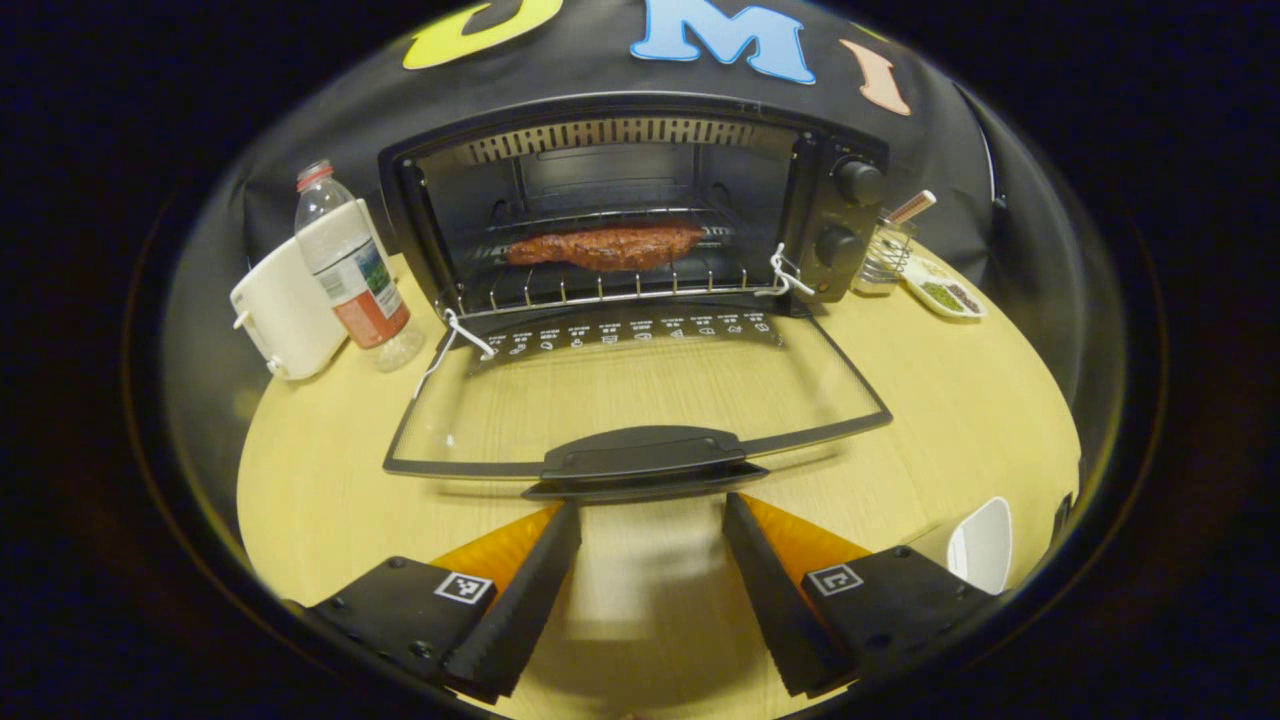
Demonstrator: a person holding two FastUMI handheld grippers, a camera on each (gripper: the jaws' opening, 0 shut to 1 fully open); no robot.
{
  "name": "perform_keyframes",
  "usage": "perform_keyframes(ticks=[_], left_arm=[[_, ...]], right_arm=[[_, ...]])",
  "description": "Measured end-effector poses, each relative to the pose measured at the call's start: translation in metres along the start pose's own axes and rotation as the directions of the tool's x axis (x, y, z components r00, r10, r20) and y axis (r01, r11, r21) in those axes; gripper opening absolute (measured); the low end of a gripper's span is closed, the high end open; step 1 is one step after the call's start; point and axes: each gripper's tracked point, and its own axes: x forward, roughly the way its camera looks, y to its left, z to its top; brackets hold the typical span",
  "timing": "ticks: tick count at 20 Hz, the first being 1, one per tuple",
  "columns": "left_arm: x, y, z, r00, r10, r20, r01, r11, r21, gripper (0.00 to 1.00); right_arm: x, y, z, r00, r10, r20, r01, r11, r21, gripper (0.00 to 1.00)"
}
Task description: Open the electric oven with the left hand, put the food in, and close the electric oven.
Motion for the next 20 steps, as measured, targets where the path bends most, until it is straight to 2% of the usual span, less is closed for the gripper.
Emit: perform_keyframes(ticks=[8,20], left_arm=[[-0.002,0.0,0.005,1.0,0.027,0.01,-0.027,0.999,-0.017,0.98],[-0.032,0.001,0.027,0.993,0.049,0.109,-0.048,0.999,-0.009,0.99]], right_arm=[[0.002,0.001,-0.005,1.0,0.023,-0.009,-0.023,1.0,-0.002,0.96],[0.003,0.004,-0.007,0.998,0.059,-0.014,-0.059,0.998,-0.001,0.96]])
